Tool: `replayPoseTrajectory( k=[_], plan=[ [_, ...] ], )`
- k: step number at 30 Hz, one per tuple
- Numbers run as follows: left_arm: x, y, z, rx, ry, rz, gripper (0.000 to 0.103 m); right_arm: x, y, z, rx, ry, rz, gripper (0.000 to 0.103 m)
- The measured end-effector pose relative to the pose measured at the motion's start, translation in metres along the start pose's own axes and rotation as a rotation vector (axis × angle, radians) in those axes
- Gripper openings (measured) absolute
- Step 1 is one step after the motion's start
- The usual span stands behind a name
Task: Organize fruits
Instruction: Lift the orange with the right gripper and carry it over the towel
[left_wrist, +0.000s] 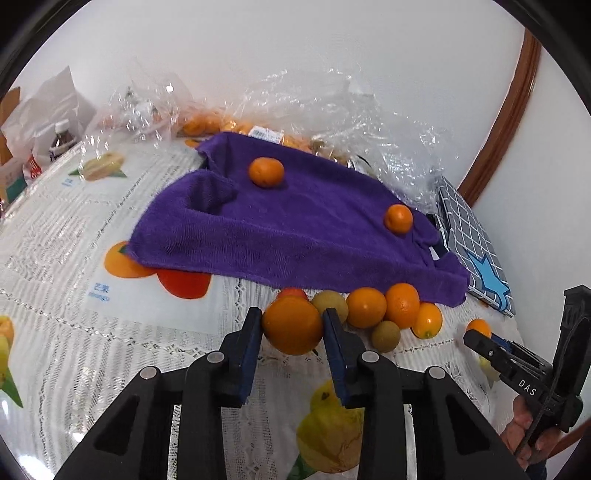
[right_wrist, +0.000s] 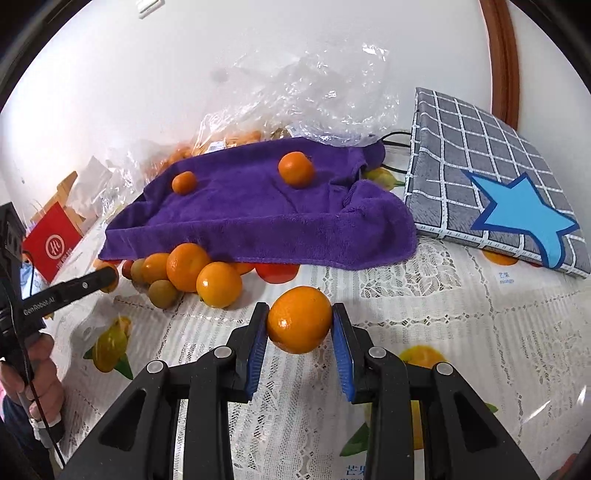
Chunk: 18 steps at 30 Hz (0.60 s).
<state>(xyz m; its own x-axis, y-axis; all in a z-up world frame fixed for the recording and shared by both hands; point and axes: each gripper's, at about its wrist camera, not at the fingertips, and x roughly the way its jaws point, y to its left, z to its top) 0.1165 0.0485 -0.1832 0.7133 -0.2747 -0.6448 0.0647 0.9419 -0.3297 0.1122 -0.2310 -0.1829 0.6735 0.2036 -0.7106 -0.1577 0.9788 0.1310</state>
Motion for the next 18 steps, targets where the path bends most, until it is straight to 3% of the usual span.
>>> replayPoseTrajectory(
  k=[10, 15, 18],
  plan=[
    [-0.015, -0.007, -0.002, 0.051, -0.062, -0.009, 0.032, -0.004, -0.004, -0.003, 0.028, -0.009, -0.037, 0.034],
    [-0.025, -0.009, -0.002, 0.063, -0.105, -0.005, 0.032, -0.004, -0.002, -0.004, 0.039, 0.011, -0.017, 0.034],
    [-0.030, -0.009, 0.002, 0.057, -0.092, -0.044, 0.032, -0.008, 0.000, 0.002, 0.072, 0.002, 0.011, 0.034]
  ],
)
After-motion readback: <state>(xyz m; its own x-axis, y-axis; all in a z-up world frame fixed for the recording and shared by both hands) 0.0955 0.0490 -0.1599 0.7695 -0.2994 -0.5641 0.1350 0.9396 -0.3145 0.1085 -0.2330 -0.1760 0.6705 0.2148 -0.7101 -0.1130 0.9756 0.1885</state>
